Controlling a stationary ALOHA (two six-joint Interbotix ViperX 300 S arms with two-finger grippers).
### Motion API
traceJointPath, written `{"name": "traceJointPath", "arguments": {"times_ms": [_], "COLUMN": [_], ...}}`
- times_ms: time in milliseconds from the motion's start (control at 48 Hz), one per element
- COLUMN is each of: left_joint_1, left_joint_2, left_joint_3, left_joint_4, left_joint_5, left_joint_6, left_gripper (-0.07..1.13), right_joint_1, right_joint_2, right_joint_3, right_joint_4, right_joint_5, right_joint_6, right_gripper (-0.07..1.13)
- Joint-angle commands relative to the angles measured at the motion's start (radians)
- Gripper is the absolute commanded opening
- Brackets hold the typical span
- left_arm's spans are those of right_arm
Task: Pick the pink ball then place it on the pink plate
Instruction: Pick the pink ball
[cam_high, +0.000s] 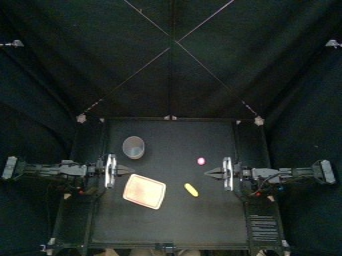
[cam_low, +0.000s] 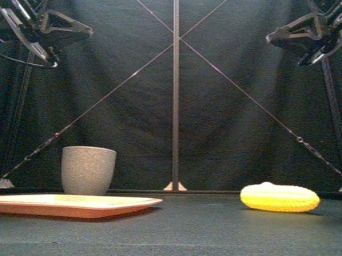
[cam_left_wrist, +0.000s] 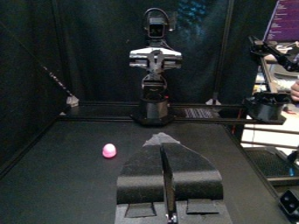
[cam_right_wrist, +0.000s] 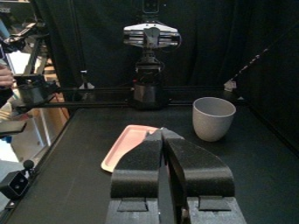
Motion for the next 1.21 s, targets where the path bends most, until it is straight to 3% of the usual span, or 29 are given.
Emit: {"name": "traceJointPath", "arguments": {"times_ms": [21,208,333,500,688,854,1208], "left_joint_1": [0.015,0.021,0.021,0.021,0.021,0.026,0.048], "left_joint_2": [0.009,0.011,0.009,0.009,0.009,0.011,0.009], "left_joint_3": [-0.003,0.008,0.008,0.011,0.012,0.015,0.037], "left_joint_4": [-0.011,-0.028,-0.028,-0.038,-0.046,-0.046,-0.055], "left_joint_5": [-0.018,-0.028,-0.028,-0.028,-0.028,-0.028,-0.029], "left_joint_6": [-0.003,0.0,0.0,-0.002,-0.002,-0.002,-0.002], "left_gripper": [0.03,0.03,0.03,0.03,0.03,0.03,0.03], "right_joint_1": [-0.048,-0.213,-0.307,-0.399,-0.442,-0.468,-0.54], "right_joint_2": [0.032,0.123,0.195,0.296,0.396,0.497,0.732], "right_joint_3": [-0.015,-0.005,0.002,0.002,0.002,-0.005,-0.037], "right_joint_4": [-0.006,0.005,0.041,0.077,0.115,0.124,0.049], "right_joint_5": [-0.002,-0.002,0.0,0.0,0.003,0.04,0.058], "right_joint_6": [-0.003,0.008,0.014,0.017,0.017,0.009,0.012], "right_gripper": [0.02,0.05,0.16,0.59,1.07,1.06,1.06]}}
